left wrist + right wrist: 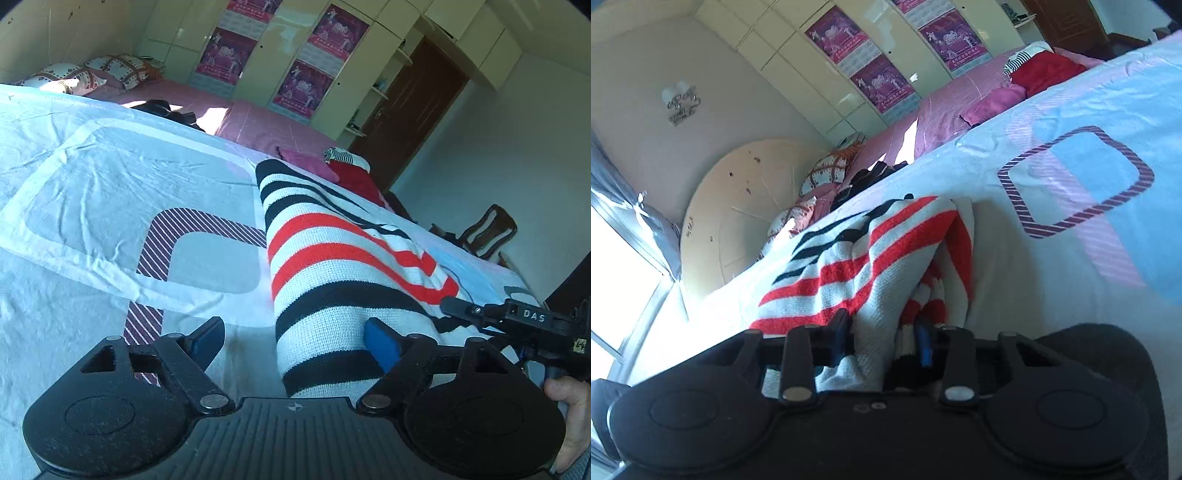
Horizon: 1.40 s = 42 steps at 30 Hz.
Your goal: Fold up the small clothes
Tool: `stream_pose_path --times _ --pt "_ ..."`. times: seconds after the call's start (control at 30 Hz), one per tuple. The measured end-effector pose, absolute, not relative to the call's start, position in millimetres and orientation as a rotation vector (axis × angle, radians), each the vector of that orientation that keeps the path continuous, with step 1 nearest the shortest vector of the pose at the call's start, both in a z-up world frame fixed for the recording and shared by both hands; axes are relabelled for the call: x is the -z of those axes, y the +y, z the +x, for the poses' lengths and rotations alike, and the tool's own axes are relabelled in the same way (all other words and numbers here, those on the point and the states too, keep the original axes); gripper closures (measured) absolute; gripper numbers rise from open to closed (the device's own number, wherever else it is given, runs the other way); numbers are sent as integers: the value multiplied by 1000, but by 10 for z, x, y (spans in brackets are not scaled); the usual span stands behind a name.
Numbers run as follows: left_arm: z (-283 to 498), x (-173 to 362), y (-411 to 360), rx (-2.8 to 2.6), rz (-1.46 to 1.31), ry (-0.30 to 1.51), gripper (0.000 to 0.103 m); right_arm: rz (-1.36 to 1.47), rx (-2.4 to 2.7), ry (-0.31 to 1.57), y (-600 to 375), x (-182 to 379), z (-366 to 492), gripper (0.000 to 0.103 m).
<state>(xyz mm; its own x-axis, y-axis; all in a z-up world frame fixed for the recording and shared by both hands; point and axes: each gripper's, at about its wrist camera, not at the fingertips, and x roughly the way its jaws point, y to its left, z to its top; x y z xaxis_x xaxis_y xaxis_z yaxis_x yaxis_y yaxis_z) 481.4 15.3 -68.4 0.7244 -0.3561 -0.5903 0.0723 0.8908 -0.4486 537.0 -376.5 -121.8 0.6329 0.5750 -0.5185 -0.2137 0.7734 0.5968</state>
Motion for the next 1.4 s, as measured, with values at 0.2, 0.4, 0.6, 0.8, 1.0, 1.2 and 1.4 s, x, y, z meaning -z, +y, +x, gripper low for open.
stream_pose_path --times 0.2,0.4,0.6,0.8,1.0,1.2,1.4 --pt "4773 775 190 253 -448 733 21 289 -577 595 -3583 1041 5157 81" --pt "4820 671 171 286 -423 722 21 481 -538 731 -3840 1251 5316 74" --pt "5322 596 232 314 -449 722 21 591 -492 735 -3923 1199 5658 55" --pt "5673 727 145 320 -424 786 21 560 -474 744 -3832 1256 5926 56" --pt "5688 754 105 313 -420 762 21 472 -464 697 -3770 1201 5952 61" --pt "5761 704 60 326 -415 724 44 278 -428 618 -3618 1053 5836 87" --pt "5917 666 83 319 -425 708 44 228 -452 563 -3555 914 5821 89"
